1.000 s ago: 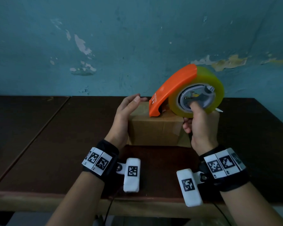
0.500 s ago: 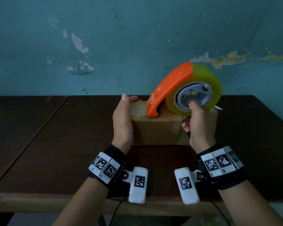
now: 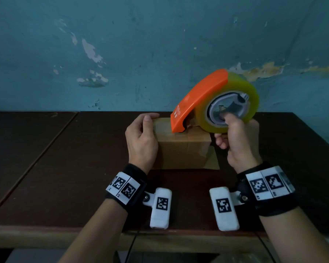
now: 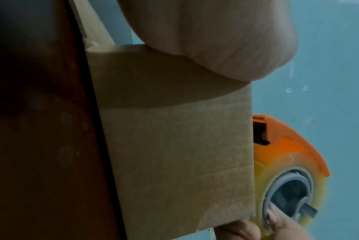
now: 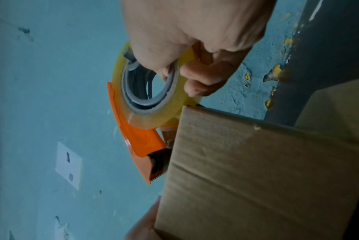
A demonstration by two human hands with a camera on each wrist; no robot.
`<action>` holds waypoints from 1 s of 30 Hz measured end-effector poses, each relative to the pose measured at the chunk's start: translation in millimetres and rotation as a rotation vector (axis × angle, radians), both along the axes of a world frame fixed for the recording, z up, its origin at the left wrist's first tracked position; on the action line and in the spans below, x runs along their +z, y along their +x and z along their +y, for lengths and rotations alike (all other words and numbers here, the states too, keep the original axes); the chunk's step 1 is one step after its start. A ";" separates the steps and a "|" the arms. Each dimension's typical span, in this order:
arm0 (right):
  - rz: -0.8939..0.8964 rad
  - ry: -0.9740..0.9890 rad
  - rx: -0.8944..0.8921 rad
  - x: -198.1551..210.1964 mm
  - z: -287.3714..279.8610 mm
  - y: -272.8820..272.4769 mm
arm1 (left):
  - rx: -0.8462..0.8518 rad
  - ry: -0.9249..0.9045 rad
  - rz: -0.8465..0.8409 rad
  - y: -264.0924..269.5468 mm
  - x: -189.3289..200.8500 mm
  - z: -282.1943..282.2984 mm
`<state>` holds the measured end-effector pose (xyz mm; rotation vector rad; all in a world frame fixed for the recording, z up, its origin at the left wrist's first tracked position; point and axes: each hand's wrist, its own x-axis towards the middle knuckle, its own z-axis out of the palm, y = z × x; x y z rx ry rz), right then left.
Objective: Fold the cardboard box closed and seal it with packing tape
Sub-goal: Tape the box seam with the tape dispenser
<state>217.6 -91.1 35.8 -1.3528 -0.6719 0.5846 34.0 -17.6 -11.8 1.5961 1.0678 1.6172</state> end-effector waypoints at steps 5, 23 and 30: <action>-0.010 -0.009 -0.028 1.6 5.1 3.1 | -0.007 -0.009 0.003 -0.6 0.1 -0.1; -0.229 -0.021 -0.088 0.9 -2.2 29.2 | -0.071 -0.093 -0.043 -7.9 1.7 -1.1; -0.303 -0.009 -0.082 0.4 -5.0 30.0 | -0.131 -0.145 -0.017 -10.8 6.8 -2.7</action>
